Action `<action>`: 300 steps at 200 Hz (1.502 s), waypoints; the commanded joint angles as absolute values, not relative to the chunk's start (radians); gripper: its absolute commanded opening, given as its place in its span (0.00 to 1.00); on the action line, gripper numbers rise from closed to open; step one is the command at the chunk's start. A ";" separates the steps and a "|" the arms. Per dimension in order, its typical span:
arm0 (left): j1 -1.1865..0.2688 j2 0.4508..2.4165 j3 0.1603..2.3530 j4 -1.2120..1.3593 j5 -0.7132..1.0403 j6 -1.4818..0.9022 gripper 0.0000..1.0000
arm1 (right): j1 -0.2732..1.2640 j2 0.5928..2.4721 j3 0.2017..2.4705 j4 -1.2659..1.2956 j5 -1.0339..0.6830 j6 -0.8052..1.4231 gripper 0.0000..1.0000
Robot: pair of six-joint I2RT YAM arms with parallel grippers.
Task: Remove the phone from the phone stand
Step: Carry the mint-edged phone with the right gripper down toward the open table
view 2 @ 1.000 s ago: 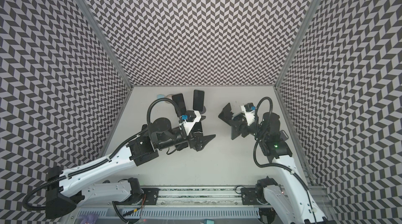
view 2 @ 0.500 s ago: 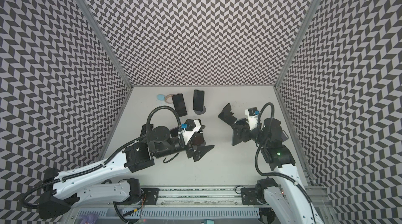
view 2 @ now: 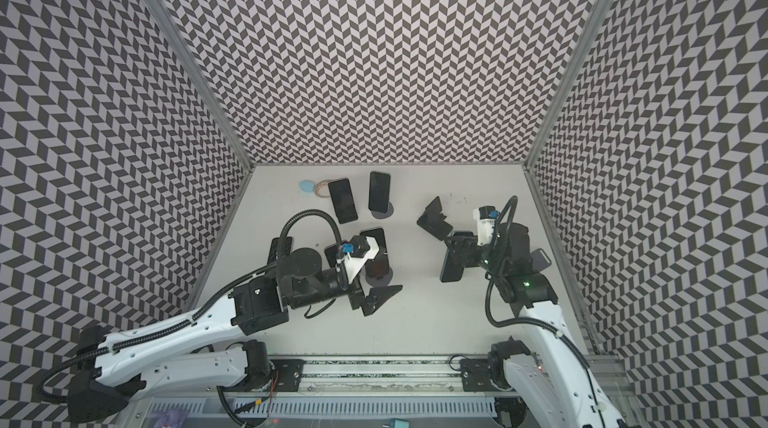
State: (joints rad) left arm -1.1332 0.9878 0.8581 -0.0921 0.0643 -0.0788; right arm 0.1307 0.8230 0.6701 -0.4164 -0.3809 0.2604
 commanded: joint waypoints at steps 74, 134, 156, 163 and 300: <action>-1.138 0.973 0.830 -0.140 0.039 -0.097 0.97 | 0.138 0.971 0.630 -0.397 -0.276 0.416 0.38; -1.138 0.968 0.817 -0.152 0.012 -0.120 0.97 | 0.137 1.166 0.674 -0.409 -0.235 0.487 0.25; -1.138 0.968 0.818 -0.157 0.002 -0.107 0.97 | 0.138 1.226 0.701 -0.417 -0.201 0.510 0.23; -1.138 0.968 0.818 -0.158 0.000 -0.103 0.97 | 0.138 1.238 0.708 -0.416 -0.190 0.514 0.22; -1.120 0.985 0.833 -0.167 0.008 -0.069 0.97 | 0.141 1.403 0.794 -0.449 -0.047 0.570 0.22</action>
